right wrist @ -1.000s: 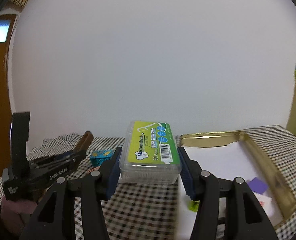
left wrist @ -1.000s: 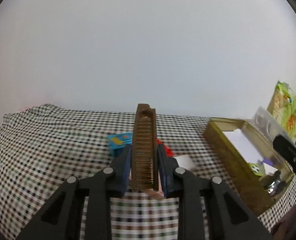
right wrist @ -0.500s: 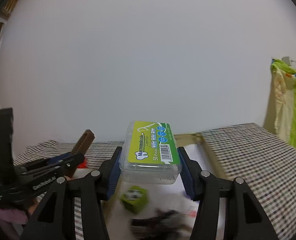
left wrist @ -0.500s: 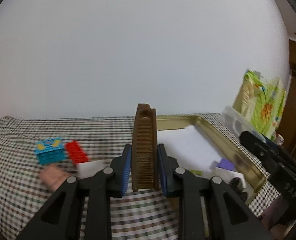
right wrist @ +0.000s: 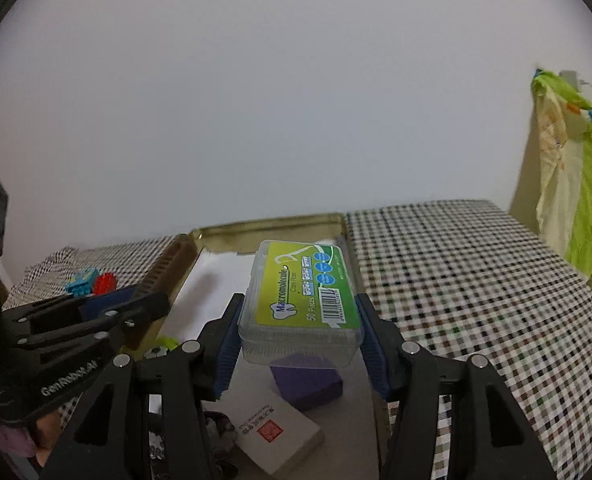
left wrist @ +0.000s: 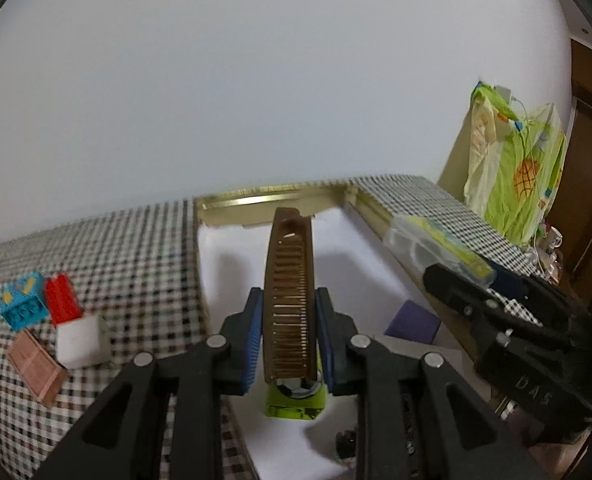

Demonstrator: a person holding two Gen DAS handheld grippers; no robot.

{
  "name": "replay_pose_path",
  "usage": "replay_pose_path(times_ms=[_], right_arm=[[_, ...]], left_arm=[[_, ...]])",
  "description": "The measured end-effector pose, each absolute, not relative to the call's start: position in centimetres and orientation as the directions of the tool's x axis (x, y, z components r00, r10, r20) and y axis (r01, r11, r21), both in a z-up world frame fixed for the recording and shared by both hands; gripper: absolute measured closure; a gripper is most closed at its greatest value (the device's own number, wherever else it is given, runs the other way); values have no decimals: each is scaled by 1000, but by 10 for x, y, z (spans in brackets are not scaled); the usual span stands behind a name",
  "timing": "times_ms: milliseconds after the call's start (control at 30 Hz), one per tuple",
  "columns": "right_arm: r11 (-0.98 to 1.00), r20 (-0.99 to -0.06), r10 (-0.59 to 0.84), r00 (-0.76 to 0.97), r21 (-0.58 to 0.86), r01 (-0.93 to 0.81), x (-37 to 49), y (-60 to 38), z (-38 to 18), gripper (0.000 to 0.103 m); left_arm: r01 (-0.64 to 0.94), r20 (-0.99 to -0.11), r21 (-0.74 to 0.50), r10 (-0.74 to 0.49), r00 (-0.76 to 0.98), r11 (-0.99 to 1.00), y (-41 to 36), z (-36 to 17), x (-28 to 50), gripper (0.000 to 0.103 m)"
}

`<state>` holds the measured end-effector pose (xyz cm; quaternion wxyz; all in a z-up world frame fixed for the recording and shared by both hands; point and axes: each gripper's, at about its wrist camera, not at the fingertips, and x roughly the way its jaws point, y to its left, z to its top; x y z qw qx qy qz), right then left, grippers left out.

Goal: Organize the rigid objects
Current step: 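Carry the comb and case over the tin tray, lower them and open both grippers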

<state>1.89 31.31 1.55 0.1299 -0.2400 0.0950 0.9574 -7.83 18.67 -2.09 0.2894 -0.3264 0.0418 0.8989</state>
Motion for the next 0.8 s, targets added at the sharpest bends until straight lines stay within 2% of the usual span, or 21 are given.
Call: replay_pose_path(times_ms=[200,433,633,800], right_arm=[[-962,-561,205,-802,37,-271,3,299,7,47],[-953,-591,180,-786,91,-287,6,317,2,47],[-956,-611,143,-778,120,-269,5,313,-4,46],[-953,-616,151,-773,117,-280,4,309,-5,43]], left_arm=[[-558,-656,-101,477,-585,-824,192,-32,-75,80],[-546,-699,-87,442,-562,-833,196,-37,-72,80],[-559,-703,-44,423,-572,-828,202,-37,-69,80],[-539,-713,-130,457,-533,-832,193,-37,-76,76]])
